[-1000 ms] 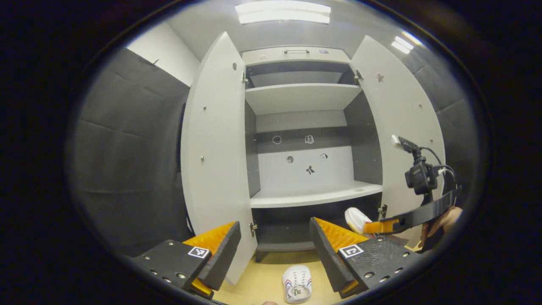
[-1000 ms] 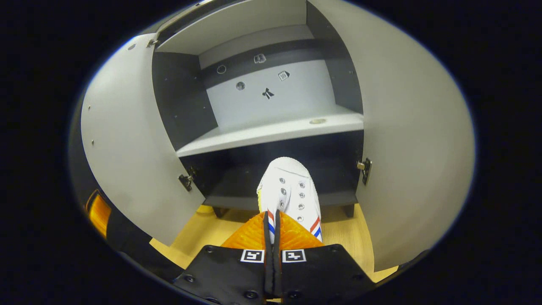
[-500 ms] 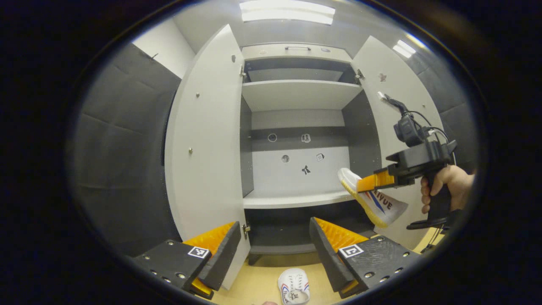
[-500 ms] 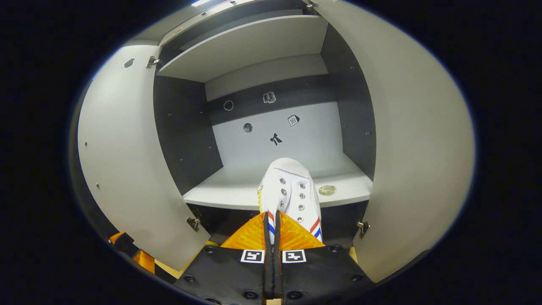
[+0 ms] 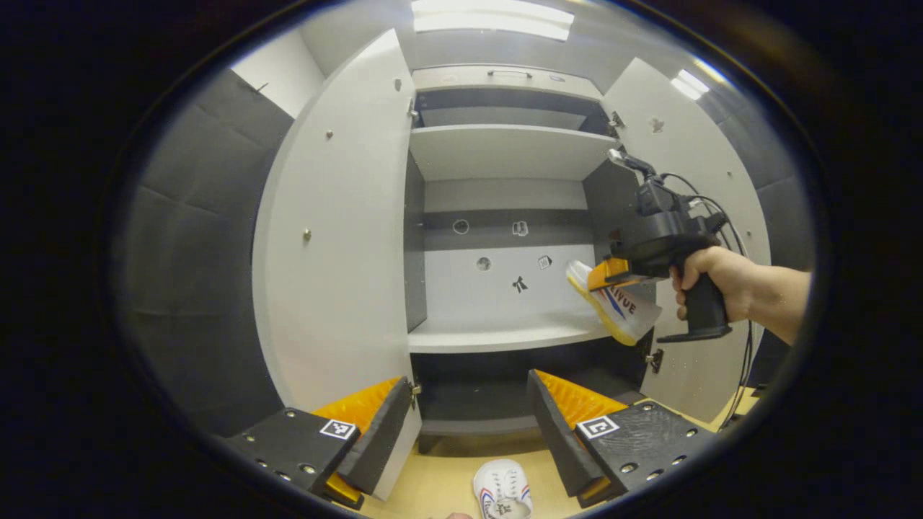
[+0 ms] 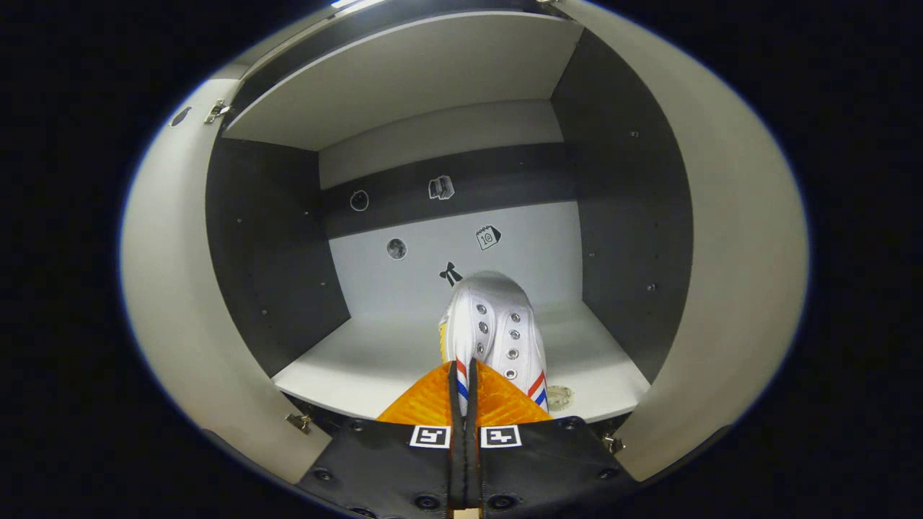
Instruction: Grab one shoe with the right hand and put it into the shoe cabinet, grab the other shoe with the left hand and put it into the shoe cabinet; then close the right door with the right hand and the left door with the left hand.
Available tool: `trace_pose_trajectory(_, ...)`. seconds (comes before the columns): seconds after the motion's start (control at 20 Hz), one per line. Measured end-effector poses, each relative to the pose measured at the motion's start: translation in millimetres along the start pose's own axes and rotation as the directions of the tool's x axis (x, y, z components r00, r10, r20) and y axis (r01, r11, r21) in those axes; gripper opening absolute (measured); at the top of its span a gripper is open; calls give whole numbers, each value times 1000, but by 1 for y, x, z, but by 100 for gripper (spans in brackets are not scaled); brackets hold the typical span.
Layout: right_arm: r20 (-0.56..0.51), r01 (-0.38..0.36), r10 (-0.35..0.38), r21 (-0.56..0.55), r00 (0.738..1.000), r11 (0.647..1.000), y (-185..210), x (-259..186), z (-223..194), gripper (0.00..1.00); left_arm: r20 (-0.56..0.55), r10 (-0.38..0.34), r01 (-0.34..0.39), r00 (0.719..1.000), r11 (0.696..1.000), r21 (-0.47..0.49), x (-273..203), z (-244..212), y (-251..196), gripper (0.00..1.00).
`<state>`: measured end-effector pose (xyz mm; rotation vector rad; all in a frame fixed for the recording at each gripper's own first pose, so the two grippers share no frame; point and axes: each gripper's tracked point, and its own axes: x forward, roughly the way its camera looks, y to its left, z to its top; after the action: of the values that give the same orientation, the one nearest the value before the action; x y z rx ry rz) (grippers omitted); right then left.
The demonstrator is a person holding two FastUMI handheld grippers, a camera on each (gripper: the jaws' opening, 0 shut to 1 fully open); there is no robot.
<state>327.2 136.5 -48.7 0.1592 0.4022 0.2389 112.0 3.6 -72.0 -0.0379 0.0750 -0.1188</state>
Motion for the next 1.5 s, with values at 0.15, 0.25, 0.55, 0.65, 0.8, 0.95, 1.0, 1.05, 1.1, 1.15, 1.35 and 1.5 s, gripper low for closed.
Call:
trace_pose_trajectory(0.15, -9, 30, -30, -18, 1000, 999, -3, 27, 10, 0, -7, -4, 4, 1000, 1000, -3, 9, -4, 2, 89)
trace_pose_trajectory(0.25, -23, 50, -51, -40, 998, 998, -6, 47, 13, 1, -14, -6, 6, 1000, 1000, -6, 13, -7, 3, 88)
trace_pose_trajectory(0.55, -98, 82, -89, -71, 991, 994, -10, 86, -5, 1, -29, 4, -4, 1000, 1000, -2, 17, -17, 8, 92)
trace_pose_trajectory(0.65, -120, 80, -88, -65, 989, 995, -9, 91, -11, 1, -35, 8, -8, 999, 1000, -1, 18, -20, 9, 94)
trace_pose_trajectory(0.8, -131, 80, -88, -70, 988, 994, -10, 92, -12, 1, -39, 13, -13, 999, 1000, 2, 20, -24, 10, 89)
trace_pose_trajectory(0.95, -86, 56, -62, -72, 994, 996, -4, 87, -4, 13, -51, 10, -10, 999, 1000, -1, 25, -27, 8, 97)
trace_pose_trajectory(1.0, -57, 59, -64, -87, 996, 994, -4, 84, 3, 20, -55, 10, -10, 998, 1000, -1, 26, -30, 8, 94)
trace_pose_trajectory(1.05, -30, 59, -62, -102, 998, 993, -4, 78, 8, 31, -62, 7, -7, 998, 1000, -1, 29, -32, 7, 92)
trace_pose_trajectory(1.1, -5, 51, -52, -116, 999, 992, -2, 67, 17, 34, -70, 3, -3, 998, 1000, 0, 30, -35, 6, 94)
trace_pose_trajectory(1.15, 24, 51, -48, -121, 999, 991, -1, 57, 22, 56, -79, 0, 1, 997, 1000, 1, 32, -39, 6, 89)
trace_pose_trajectory(1.35, 158, 74, -54, -122, 986, 990, -7, 8, 44, 96, -119, -18, 18, 993, 1000, 0, 41, -53, 6, 94)
trace_pose_trajectory(1.5, 214, 87, -55, -141, 975, 986, -11, -30, 43, 92, -149, -35, 36, 988, 999, 1, 46, -67, 5, 94)
